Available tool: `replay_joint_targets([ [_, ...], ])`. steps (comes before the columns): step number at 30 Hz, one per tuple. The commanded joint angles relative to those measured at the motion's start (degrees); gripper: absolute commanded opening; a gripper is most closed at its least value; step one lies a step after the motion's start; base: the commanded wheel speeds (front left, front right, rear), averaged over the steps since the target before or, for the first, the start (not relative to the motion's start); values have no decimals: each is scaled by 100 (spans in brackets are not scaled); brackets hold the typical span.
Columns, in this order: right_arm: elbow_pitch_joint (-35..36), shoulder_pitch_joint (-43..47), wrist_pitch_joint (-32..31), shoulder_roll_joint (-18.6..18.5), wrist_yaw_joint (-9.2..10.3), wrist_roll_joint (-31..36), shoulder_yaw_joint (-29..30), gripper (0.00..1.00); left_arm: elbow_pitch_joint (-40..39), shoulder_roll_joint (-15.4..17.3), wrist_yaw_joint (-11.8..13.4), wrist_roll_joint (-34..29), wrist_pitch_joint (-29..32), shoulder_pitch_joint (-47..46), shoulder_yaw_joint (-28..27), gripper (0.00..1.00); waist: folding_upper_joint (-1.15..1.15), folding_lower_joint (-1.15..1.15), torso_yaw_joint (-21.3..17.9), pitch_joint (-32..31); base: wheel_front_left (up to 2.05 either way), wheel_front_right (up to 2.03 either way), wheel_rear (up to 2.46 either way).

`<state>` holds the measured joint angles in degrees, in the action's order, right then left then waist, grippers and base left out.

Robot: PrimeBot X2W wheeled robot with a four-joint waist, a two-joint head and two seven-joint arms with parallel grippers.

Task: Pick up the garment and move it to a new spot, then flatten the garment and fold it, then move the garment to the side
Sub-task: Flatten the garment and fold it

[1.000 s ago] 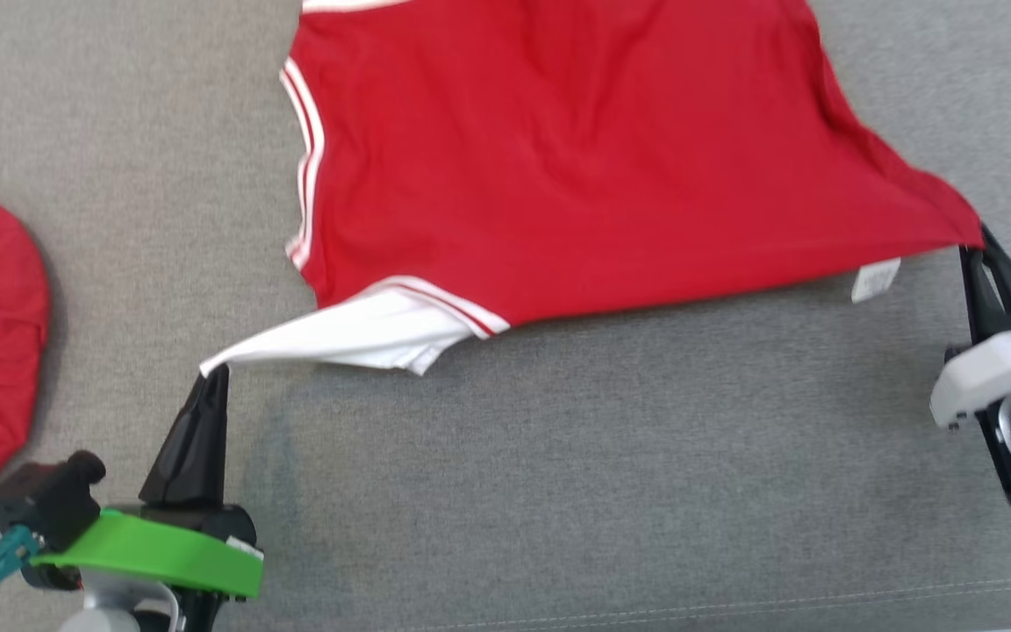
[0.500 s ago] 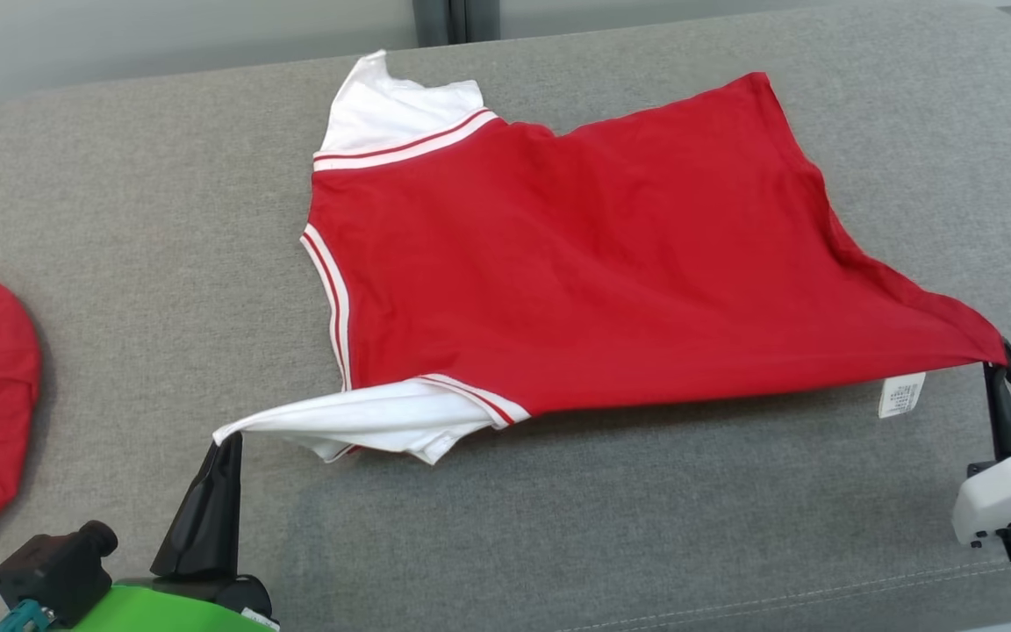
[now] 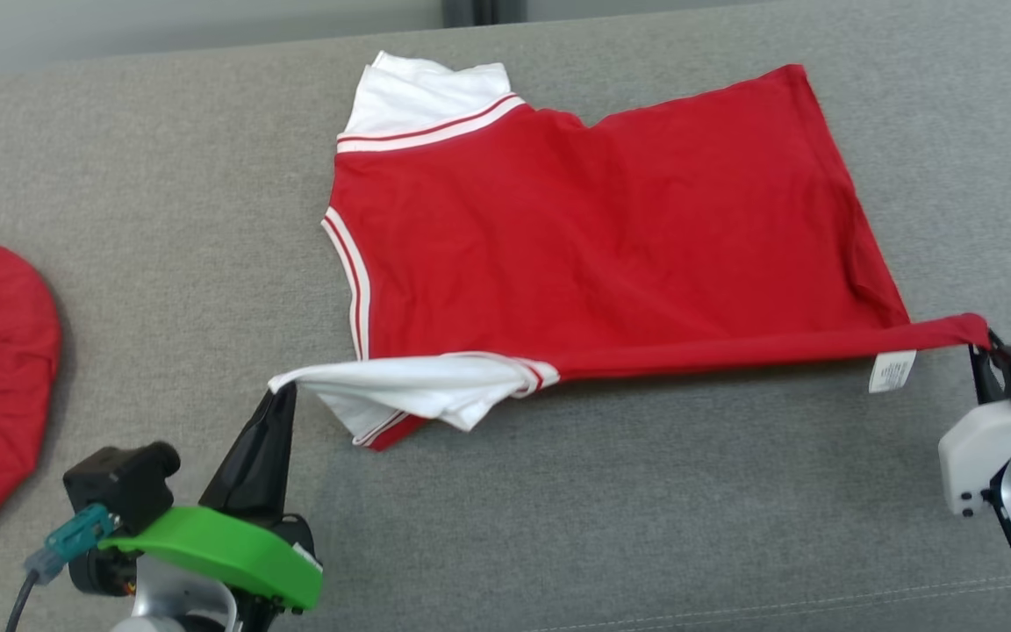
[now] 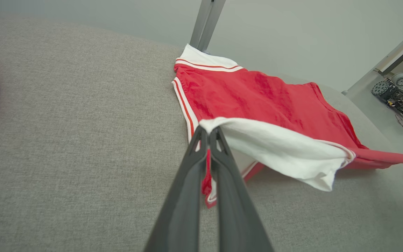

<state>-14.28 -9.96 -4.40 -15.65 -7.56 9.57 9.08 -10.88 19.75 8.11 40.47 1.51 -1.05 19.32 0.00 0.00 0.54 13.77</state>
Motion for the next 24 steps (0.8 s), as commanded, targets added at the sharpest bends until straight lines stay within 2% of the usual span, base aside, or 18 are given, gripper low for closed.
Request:
replay_joint_targets([
  [1, -35, -152, -96, -49, 14, 33, 11, 0, 66, -11, -32, -54, 27, -175, 17, 0, 0, 0, 151, 150, 0, 0, 0],
  [12, -398, -1064, -475, -319, 14, 48, -273, 0, 925, -189, -381, -200, 46, -1327, 278, 0, 0, 0, 433, 588, 0, 0, 0],
  [13, -422, -1133, -470, -333, 13, 54, -290, 7, 1001, -206, -427, -227, 23, -1426, 307, 0, 0, 0, 448, 624, 0, 0, 0],
  [14, -439, -1243, -423, -358, 13, 100, -312, 94, 1120, -245, -466, -250, -11, -1576, 322, 0, 0, 0, 461, 678, 0, 0, 0],
  [15, -446, -1303, -386, -372, 14, 141, -306, 100, 1204, -259, -486, -290, -45, -1679, 335, 5, 0, 0, 473, 711, 0, 0, 0],
  [16, -451, -1367, -322, -355, 14, 174, -274, 100, 1309, -313, -530, -298, -94, -1787, 353, 15, 0, 0, 481, 740, 0, 0, 0],
  [17, -459, -1406, -266, -333, 13, 207, -253, 100, 1390, -374, -554, -296, -159, -1869, 356, 40, 0, 0, 486, 758, 0, 0, 0],
  [18, -473, -1434, -206, -309, 13, 231, -240, 100, 1463, -394, -571, -340, -227, -1942, 368, 100, 0, 0, 488, 773, 0, 0, 0],
  [24, -483, -1386, 465, -77, 13, 393, 77, 100, 1833, -614, -608, -391, -733, -1909, 402, 100, 0, 0, 425, 712, 0, 0, 0],
])
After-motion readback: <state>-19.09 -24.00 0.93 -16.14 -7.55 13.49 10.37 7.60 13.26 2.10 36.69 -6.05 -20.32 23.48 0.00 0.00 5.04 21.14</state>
